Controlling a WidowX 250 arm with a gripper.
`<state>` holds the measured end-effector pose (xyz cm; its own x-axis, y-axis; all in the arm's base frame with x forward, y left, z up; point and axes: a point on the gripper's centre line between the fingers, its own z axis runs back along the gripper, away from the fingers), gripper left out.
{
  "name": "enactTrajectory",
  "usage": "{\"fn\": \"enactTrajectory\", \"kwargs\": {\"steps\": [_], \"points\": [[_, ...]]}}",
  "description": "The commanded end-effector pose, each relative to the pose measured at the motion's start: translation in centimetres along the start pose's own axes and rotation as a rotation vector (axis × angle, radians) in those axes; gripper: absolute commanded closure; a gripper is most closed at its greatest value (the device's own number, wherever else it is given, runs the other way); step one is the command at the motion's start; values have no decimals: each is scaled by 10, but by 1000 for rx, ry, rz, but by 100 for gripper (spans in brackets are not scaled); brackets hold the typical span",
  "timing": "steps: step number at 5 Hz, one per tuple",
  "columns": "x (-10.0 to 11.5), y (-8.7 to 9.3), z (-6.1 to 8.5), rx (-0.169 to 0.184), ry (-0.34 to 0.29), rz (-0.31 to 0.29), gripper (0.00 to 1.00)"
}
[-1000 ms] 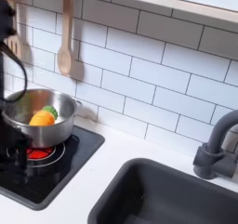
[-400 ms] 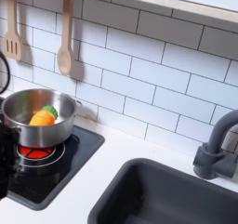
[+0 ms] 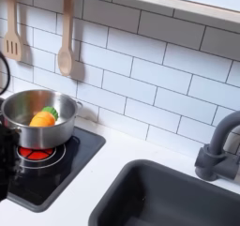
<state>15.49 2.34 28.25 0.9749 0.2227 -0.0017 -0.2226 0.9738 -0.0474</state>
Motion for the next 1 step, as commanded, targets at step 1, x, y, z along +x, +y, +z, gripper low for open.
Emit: {"fn": "enactTrajectory", "kwargs": {"steps": [1], "points": [[0,0,0,1,0,2,0]]}}
